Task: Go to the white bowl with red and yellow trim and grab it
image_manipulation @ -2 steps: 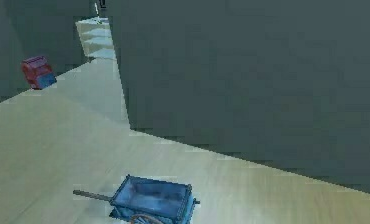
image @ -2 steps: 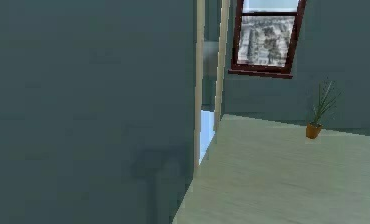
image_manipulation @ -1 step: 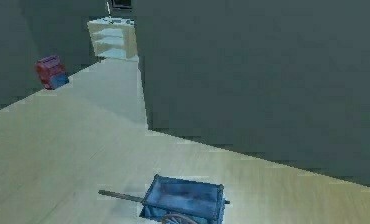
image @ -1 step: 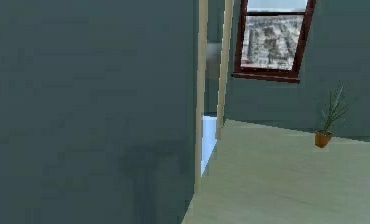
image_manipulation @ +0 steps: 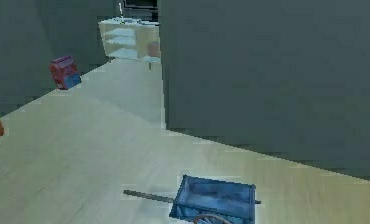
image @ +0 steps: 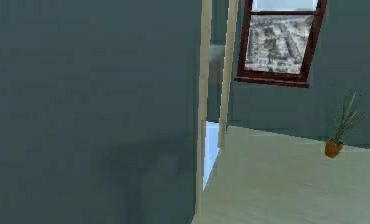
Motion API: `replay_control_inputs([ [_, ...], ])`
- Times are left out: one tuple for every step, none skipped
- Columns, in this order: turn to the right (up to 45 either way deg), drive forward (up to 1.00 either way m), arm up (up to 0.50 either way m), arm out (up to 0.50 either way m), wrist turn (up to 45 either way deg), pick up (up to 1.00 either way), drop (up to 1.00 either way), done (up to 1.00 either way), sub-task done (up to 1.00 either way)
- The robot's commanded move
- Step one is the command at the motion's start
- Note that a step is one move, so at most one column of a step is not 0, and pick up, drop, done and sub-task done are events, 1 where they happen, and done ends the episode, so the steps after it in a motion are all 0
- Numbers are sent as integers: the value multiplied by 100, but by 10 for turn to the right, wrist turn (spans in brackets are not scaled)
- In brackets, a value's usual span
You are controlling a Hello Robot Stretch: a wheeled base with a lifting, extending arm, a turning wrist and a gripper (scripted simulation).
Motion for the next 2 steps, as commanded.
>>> replay_control_inputs([
  [450,0,0,0,0,0,0,0,0],
  [450,0,0,0,0,0,0,0,0],
])
